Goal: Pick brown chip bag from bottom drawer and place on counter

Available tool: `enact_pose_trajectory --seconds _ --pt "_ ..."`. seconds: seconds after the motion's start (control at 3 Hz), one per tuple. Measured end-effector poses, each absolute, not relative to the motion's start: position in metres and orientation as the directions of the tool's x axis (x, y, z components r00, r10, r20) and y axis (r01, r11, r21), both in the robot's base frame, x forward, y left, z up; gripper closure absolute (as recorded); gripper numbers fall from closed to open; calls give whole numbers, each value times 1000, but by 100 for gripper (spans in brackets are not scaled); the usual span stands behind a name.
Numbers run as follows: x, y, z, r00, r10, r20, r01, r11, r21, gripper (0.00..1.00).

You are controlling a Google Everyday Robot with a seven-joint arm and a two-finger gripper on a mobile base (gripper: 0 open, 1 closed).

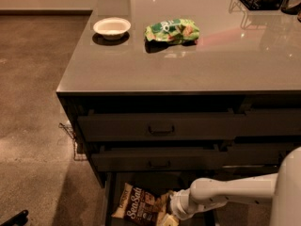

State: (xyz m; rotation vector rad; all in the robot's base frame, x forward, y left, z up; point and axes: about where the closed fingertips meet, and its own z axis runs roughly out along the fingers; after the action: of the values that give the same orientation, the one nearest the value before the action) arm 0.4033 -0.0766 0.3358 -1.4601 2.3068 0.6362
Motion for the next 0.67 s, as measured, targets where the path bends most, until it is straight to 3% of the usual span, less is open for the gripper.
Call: enact_pose_trajectory --seconds 0.67 --pt "394 -72 323 -434 -749 -500 -901 374 221 0"
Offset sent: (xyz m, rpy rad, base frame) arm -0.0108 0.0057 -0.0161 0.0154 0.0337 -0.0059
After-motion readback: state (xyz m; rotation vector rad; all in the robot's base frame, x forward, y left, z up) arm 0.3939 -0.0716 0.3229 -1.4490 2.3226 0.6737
